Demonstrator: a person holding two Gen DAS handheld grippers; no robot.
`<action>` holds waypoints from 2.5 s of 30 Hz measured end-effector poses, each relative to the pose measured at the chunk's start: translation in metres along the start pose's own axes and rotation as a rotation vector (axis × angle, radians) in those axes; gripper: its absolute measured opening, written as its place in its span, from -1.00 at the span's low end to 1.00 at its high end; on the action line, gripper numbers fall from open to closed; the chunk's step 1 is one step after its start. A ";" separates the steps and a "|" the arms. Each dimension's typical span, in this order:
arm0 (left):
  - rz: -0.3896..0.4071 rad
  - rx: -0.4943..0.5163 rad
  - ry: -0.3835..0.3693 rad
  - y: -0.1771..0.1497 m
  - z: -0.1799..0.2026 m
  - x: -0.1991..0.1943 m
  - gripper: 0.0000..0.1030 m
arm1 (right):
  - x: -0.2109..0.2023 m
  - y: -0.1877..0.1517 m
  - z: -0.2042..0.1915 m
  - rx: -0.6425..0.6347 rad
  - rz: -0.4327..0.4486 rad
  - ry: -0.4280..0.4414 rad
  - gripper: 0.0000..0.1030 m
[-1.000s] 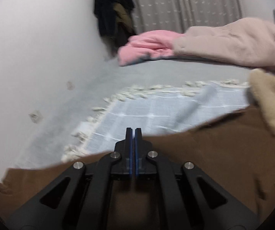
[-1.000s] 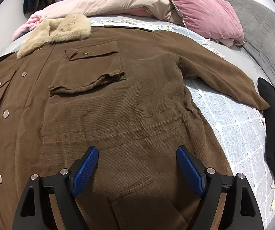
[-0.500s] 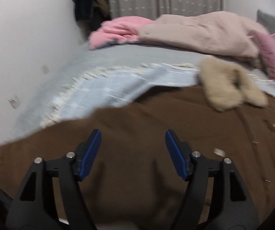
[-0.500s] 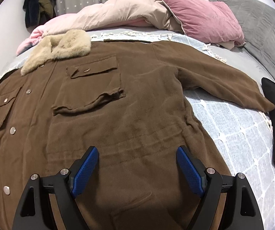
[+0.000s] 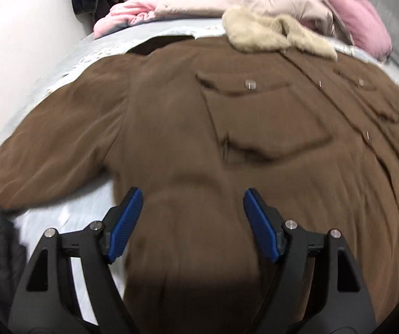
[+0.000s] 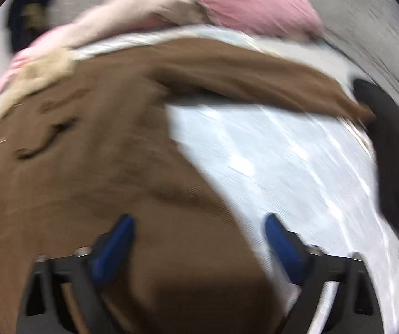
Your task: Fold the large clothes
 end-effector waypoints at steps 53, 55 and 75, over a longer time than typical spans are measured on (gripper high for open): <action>0.196 -0.424 -0.270 -0.007 -0.018 -0.044 0.95 | -0.132 0.230 -0.013 0.090 0.636 0.057 -0.91; 0.194 -0.428 -0.277 -0.008 -0.018 -0.044 0.95 | -0.154 0.226 -0.055 -0.003 0.670 0.106 -0.91; 0.136 -0.414 -0.286 -0.014 -0.011 -0.040 0.95 | -0.006 0.190 -0.087 -0.215 0.260 -0.075 0.25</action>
Point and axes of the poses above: each gripper's, at about its wrist camera, not at the fingertips, and x roughly the way its jaws point, z to its right, y to its top, the point moved 3 cm from there along x, roughly the way its jaws point, and after that the axes turned 2 degrees about z, right-handed, at the moved point
